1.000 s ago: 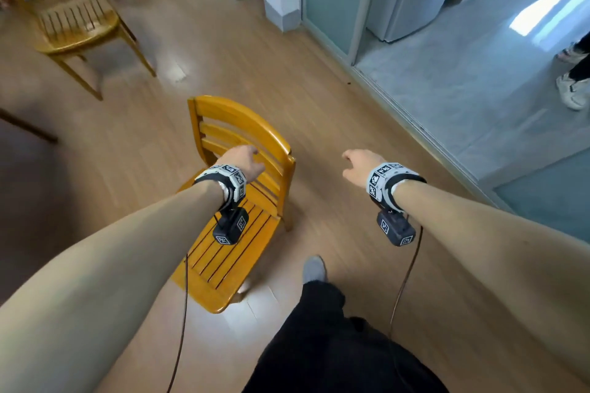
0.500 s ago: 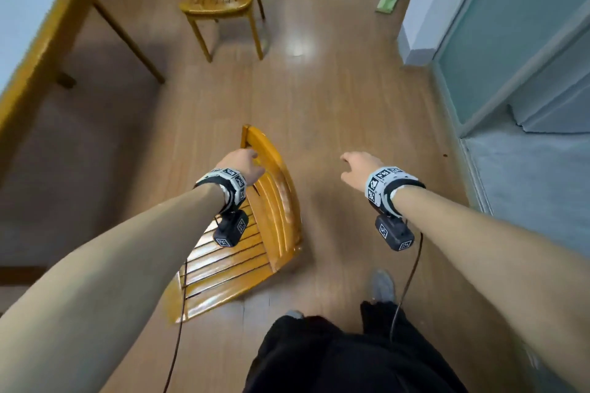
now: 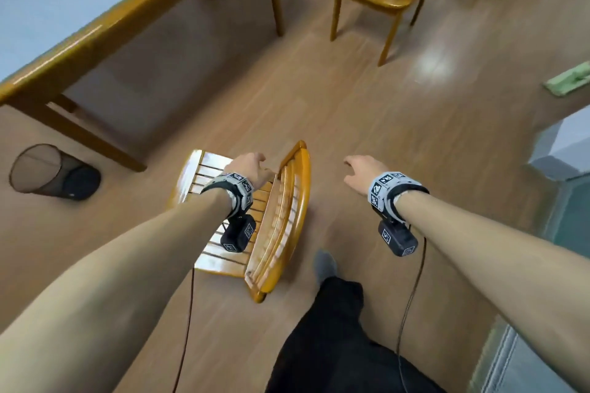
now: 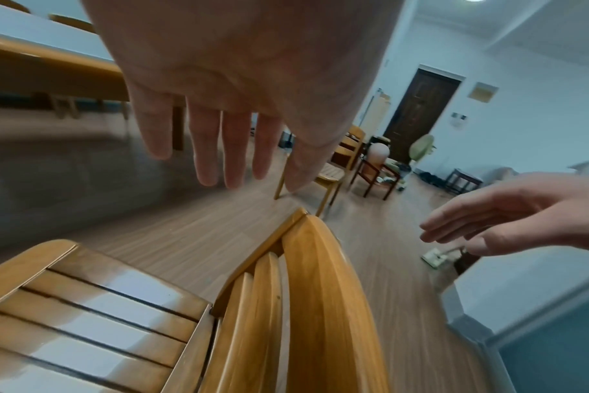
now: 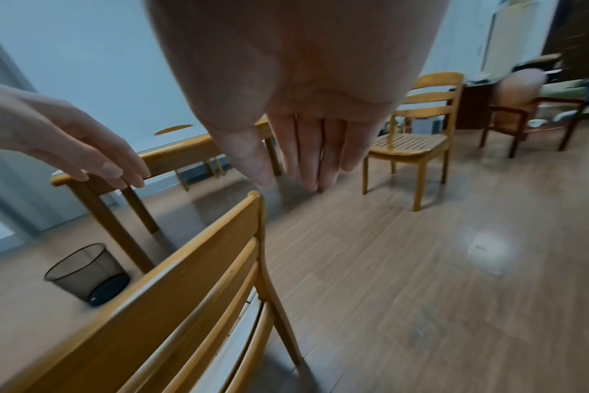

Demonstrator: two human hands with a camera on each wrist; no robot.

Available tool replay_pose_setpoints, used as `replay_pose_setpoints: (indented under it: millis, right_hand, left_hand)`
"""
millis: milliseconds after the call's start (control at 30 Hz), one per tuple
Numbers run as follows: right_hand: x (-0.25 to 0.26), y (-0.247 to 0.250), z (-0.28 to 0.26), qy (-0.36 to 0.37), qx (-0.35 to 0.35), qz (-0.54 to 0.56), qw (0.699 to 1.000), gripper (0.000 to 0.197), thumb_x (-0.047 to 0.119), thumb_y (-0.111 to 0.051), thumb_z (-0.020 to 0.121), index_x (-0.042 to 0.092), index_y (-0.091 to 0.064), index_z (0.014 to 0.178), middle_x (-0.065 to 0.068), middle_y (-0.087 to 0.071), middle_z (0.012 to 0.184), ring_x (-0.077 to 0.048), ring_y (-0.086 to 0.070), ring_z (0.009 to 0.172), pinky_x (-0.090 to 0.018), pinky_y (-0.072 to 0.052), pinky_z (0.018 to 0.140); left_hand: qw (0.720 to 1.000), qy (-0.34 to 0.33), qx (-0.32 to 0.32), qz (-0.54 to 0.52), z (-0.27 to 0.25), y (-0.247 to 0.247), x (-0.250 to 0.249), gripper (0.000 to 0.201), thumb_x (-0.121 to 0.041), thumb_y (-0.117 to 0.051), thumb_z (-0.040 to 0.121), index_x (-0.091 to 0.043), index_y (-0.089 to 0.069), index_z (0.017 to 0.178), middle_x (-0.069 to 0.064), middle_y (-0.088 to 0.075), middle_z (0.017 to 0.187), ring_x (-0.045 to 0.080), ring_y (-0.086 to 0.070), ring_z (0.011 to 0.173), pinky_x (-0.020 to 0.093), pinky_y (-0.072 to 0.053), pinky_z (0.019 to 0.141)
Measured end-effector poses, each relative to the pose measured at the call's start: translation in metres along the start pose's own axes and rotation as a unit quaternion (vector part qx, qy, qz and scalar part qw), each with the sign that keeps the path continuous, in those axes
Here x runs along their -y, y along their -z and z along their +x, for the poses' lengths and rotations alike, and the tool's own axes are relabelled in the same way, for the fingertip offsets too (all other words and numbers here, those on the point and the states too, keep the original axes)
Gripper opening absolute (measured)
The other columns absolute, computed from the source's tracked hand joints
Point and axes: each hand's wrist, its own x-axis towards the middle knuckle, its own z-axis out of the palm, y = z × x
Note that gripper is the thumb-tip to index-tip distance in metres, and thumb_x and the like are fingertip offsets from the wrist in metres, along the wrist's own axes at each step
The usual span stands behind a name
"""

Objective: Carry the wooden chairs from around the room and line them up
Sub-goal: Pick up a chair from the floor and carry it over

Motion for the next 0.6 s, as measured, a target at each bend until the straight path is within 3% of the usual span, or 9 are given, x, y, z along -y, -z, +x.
replay_pose_setpoints:
  millis: [200,367,500,600]
  right_hand:
    - [0.03,0.027,0.06,0.106,0.04,-0.058,0.992,0.057,0.025,-0.054,0.091,0.022,-0.046,0.147,-0.007,-0.055,0.143,-0.031,-0.056,0.125,-0.041,-0.05,0.098]
    - [0.064,0.038,0.091,0.2,0.061,-0.09,0.974,0.045,0.016,-0.051,0.089,0.021,-0.057,0.133,-0.008,-0.064,0.128,-0.032,-0.062,0.111,-0.04,-0.054,0.088]
    - [0.086,0.032,0.109,0.289,0.097,-0.144,0.941,0.051,0.014,-0.053,0.089,0.019,-0.055,0.139,-0.011,-0.062,0.132,-0.033,-0.06,0.117,-0.042,-0.052,0.094]
    - [0.093,0.023,0.115,0.357,0.129,-0.186,0.906,0.051,0.011,-0.054,0.088,0.016,-0.055,0.139,-0.011,-0.061,0.134,-0.032,-0.058,0.12,-0.037,-0.048,0.093]
  left_hand:
    - [0.992,0.106,-0.028,-0.06,0.004,-0.001,0.017,0.051,-0.032,-0.054,0.09,-0.015,-0.052,0.138,0.01,-0.062,0.131,0.03,-0.06,0.116,0.034,-0.048,0.089]
    - [0.974,0.19,-0.04,-0.118,-0.022,-0.012,0.04,0.056,-0.036,-0.054,0.086,-0.015,-0.052,0.139,0.009,-0.06,0.134,0.028,-0.06,0.117,0.039,-0.051,0.093]
    - [0.946,0.286,-0.06,-0.14,-0.053,-0.032,0.043,0.055,-0.037,-0.054,0.09,-0.017,-0.05,0.141,0.007,-0.06,0.134,0.028,-0.059,0.118,0.039,-0.051,0.091]
    - [0.914,0.363,-0.063,-0.171,-0.089,-0.059,0.026,0.054,-0.035,-0.054,0.091,-0.018,-0.049,0.142,0.006,-0.06,0.134,0.027,-0.059,0.117,0.037,-0.052,0.088]
